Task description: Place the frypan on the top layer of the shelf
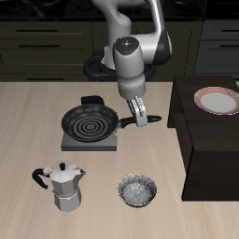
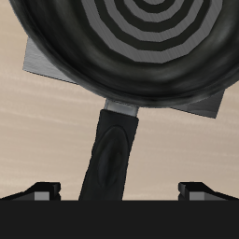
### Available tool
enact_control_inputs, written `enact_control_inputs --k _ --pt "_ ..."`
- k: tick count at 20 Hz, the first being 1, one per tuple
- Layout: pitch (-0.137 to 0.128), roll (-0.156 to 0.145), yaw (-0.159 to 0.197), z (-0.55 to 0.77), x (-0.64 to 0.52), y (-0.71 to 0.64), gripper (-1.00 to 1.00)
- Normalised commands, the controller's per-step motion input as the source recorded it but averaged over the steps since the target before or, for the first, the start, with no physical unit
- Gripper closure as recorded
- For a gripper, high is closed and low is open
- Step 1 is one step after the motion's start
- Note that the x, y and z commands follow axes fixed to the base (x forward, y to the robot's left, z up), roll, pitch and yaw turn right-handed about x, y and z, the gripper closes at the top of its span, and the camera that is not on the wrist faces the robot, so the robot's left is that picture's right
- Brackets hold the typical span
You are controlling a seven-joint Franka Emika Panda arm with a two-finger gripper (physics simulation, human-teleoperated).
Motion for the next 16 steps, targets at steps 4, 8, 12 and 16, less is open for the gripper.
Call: enact_control_inputs --k 4,8,12,16 --pt "-0.007 0.035 0.028 -0.08 0.1 0.01 -1.0" --pt "0.013 0.016 0.005 -0.12 0.04 0.08 -1.0" --pt "0.015 0.008 0.011 -0.12 0.03 0.06 -1.0" --pt "0.019 0.016 0.018 -0.16 0.0 0.02 -1.0"
